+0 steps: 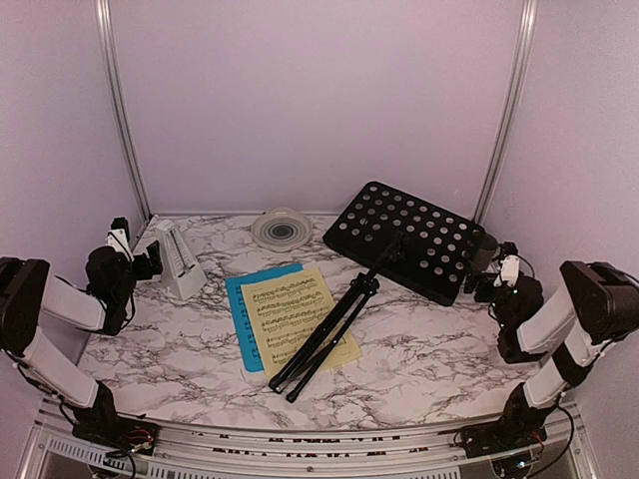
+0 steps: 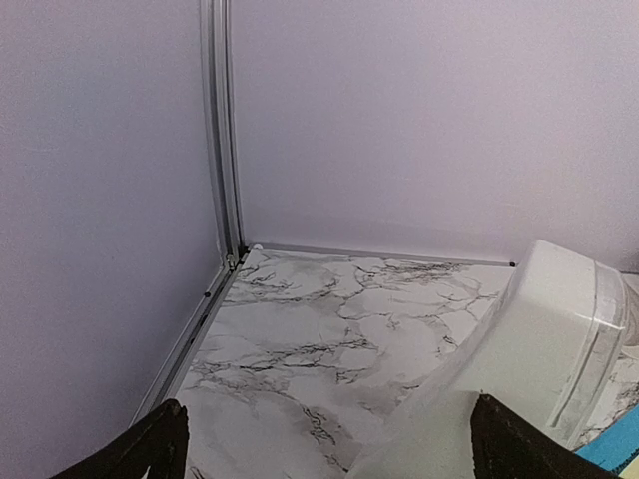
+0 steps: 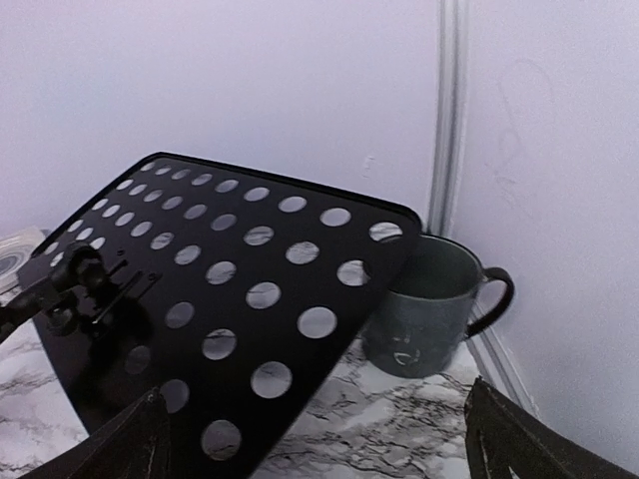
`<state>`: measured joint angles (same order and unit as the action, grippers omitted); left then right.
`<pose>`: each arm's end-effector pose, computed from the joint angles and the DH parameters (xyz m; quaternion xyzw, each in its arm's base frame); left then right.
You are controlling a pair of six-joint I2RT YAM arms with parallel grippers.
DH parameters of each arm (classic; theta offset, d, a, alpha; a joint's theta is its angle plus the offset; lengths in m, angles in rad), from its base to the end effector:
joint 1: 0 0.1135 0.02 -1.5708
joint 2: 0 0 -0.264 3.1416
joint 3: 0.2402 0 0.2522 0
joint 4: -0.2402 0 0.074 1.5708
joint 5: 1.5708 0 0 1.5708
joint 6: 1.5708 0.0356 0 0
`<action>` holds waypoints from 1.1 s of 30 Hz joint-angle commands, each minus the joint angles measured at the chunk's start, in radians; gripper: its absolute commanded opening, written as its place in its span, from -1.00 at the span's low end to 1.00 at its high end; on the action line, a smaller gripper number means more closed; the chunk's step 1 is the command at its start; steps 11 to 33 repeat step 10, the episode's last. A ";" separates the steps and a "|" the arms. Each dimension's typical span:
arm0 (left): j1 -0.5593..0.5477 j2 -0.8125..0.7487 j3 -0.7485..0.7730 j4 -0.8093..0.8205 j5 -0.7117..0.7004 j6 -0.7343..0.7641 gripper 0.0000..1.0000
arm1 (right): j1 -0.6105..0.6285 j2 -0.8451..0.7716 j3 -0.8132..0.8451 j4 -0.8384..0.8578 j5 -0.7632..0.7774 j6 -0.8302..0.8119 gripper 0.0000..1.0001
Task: Pack up the instrument practice props
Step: Reset both arms
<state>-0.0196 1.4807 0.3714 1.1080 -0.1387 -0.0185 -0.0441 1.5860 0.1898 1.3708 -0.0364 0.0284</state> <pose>0.2683 -0.0003 0.1837 -0.0486 0.7059 0.0356 0.7058 0.2350 -0.0091 0.1439 0.0133 0.7159 0.0075 0.6980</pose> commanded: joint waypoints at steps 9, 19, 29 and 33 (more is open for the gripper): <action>0.004 0.001 0.012 -0.003 0.008 0.001 0.99 | 0.009 -0.008 0.150 -0.195 -0.068 -0.028 1.00; 0.003 0.001 0.012 -0.003 0.008 0.001 1.00 | 0.009 -0.003 0.151 -0.186 -0.067 -0.028 1.00; 0.003 0.001 0.012 -0.003 0.008 0.001 1.00 | 0.009 -0.003 0.151 -0.186 -0.067 -0.028 1.00; 0.003 0.001 0.012 -0.003 0.008 0.001 1.00 | 0.009 -0.003 0.151 -0.186 -0.067 -0.028 1.00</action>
